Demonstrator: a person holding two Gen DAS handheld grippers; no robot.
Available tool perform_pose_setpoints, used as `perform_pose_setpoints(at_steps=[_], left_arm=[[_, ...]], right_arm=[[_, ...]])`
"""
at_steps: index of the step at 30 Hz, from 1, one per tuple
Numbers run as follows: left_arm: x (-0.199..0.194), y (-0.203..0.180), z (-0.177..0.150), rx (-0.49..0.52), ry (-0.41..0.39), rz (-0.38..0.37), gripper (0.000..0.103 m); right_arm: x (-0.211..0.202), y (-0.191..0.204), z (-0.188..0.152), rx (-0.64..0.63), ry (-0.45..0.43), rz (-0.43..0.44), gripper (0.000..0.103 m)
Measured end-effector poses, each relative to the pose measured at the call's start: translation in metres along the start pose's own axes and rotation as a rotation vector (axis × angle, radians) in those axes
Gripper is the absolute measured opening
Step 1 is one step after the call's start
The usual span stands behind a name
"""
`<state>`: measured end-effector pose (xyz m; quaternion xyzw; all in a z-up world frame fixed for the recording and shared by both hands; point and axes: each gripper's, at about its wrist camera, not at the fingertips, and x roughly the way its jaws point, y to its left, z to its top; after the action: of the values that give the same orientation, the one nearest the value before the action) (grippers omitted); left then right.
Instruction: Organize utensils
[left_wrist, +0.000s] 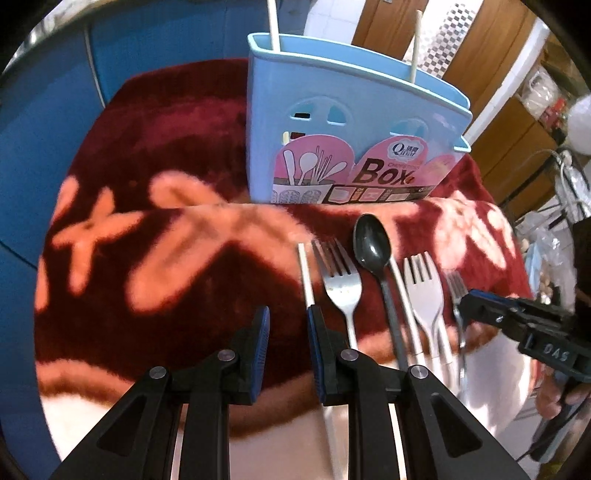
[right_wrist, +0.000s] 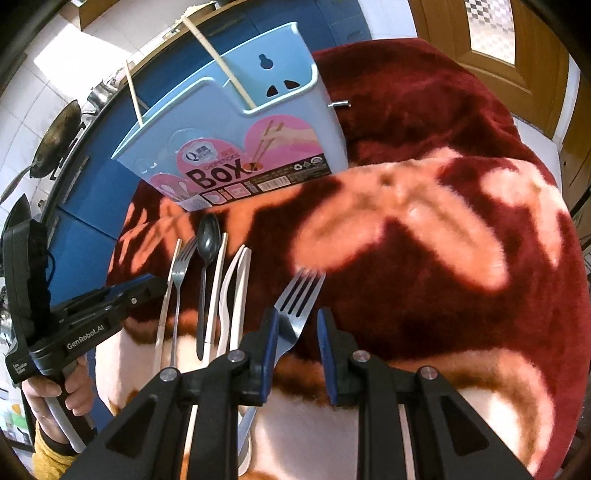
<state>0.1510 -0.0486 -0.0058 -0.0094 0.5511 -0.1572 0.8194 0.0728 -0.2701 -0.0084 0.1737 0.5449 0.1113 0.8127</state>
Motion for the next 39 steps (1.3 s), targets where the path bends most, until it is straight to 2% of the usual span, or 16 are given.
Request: perform_pose_setpoints(at_steps=[3,7,13,15,18,22,26,39], left_arm=[[-0.001,0.001,0.001,-0.024,0.012,-0.048,0.021],[0.002,-0.006,0.001,-0.002,0.024,-0.035,0.021],[0.015,-0.009,0.005,-0.020,0.058,-0.064,0.021],[0.016,-0.008,0.004,-0.027,0.057,-0.066,0.017],[0.015,-0.006,0.003,-0.025,0.049,-0.064,0.008],[0.013,0.001,-0.001,-0.048,0.027,-0.108,0.006],[0.000,0.014,-0.009,-0.073,-0.023,-0.148,0.005],[-0.066,0.003,-0.026,0.000,-0.321,-0.175,0.004]], right_arm=[[0.000,-0.003,0.001,0.010,0.004,0.011,0.024],[-0.002,-0.007,0.003,0.018,0.004,0.022,0.024],[-0.003,-0.013,0.005,0.030,-0.012,0.063,0.023],[-0.002,-0.014,0.006,0.029,-0.019,0.072,0.015],[-0.005,-0.016,0.004,0.034,-0.043,0.099,0.011],[-0.012,-0.014,-0.001,0.031,-0.097,0.137,0.008],[-0.026,-0.004,-0.009,0.004,-0.184,0.172,0.004],[-0.070,0.014,-0.035,-0.045,-0.412,0.238,0.003]])
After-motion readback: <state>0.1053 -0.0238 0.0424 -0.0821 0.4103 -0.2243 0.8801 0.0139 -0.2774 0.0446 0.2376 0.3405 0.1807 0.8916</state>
